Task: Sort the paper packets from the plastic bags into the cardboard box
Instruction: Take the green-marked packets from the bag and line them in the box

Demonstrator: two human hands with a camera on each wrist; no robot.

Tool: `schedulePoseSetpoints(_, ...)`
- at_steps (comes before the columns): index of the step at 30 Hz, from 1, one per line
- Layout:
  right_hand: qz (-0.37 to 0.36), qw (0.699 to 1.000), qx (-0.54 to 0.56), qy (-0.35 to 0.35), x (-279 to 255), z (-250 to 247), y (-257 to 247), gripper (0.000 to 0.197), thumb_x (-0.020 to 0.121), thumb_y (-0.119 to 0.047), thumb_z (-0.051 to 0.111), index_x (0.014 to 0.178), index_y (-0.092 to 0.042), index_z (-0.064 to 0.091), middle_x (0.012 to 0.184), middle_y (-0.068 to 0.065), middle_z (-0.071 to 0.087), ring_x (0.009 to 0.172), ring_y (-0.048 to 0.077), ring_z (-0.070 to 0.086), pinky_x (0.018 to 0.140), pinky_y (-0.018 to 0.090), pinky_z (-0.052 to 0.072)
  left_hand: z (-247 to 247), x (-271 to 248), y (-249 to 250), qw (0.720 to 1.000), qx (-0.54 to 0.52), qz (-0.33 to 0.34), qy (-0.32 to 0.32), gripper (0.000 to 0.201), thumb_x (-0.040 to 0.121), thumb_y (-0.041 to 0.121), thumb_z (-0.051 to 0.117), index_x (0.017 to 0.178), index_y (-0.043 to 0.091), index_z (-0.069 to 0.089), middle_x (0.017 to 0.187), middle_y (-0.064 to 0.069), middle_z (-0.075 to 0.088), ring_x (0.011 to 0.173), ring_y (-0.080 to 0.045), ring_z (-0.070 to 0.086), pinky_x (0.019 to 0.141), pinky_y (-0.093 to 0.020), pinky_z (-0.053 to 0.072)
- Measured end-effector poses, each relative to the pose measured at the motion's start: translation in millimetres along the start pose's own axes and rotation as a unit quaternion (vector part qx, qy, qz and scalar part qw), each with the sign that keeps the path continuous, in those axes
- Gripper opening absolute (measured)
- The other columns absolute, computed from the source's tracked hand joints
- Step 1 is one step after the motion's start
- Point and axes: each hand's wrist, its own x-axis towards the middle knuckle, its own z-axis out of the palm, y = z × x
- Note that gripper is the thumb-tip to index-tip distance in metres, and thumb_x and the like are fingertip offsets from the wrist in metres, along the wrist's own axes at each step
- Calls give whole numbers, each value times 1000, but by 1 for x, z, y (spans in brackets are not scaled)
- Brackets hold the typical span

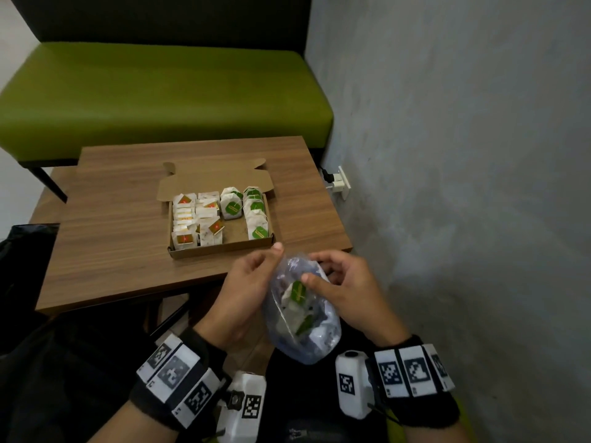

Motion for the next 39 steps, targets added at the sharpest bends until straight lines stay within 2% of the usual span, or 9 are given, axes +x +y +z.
schedulePoseSetpoints(2,1,996,39,74,0,1,5,22,81,-17,81,101,-18,71,87,5,76,78,24,74,73,46,62,-5,-6,-1,993,101,52,33,69,76,57,64,136,27,50,123,1,64,105,-18,67,87,-39,58)
schedulePoseSetpoints(5,-1,987,71,147,0,-1,8,19,81,-16,81,95,-20,69,84,4,76,76,21,74,67,37,62,-7,-17,-2,962,232,140,38,68,79,45,73,137,40,40,113,13,59,93,-7,66,69,-25,59)
schedulePoseSetpoints(12,-2,986,19,165,1,-8,9,12,86,-20,76,90,-28,68,85,2,76,77,21,75,74,47,62,-8,-24,5,839,462,288,4,20,97,20,50,105,38,51,128,15,55,102,-5,62,80,-33,55)
schedulePoseSetpoints(16,-7,991,-45,125,-3,-14,6,22,89,-26,72,109,-29,65,100,-4,75,82,6,72,72,33,61,-6,-22,15,803,536,259,-23,37,96,14,52,127,31,63,151,1,43,118,-17,59,93,-31,49)
schedulePoseSetpoints(19,-74,985,-126,92,-9,-15,0,42,91,-25,69,128,-37,53,124,-15,61,110,-6,59,89,25,54,0,-22,19,792,541,281,-34,40,96,14,53,134,24,58,140,4,53,111,-11,60,88,-18,43)
schedulePoseSetpoints(22,-175,968,-180,8,-15,-14,-5,49,81,-17,71,120,-42,55,151,-11,36,139,4,35,110,32,36,3,-22,20,791,541,283,-39,40,96,15,54,135,23,57,135,5,56,110,-10,59,87,-17,42)
schedulePoseSetpoints(26,-180,909,-371,-65,-11,-16,-6,53,79,-32,74,125,-49,51,161,-12,8,147,16,16,115,48,31,1,-19,19,782,554,281,-50,40,93,18,57,132,26,58,131,7,58,110,-11,60,85,-21,46)
schedulePoseSetpoints(31,-173,883,-432,-52,-8,-12,-9,37,79,-35,75,109,-40,56,161,-1,19,148,23,18,119,54,23,-4,-15,19,793,549,260,-42,48,93,25,61,139,26,52,143,8,52,124,-6,52,95,-11,33)
schedulePoseSetpoints(39,-136,862,-483,-69,-2,-7,-13,40,78,-39,76,116,-37,65,164,1,12,152,25,4,118,60,18,-2,-14,23,788,553,265,-52,54,85,27,68,138,22,54,140,6,54,124,-10,53,101,-21,42)
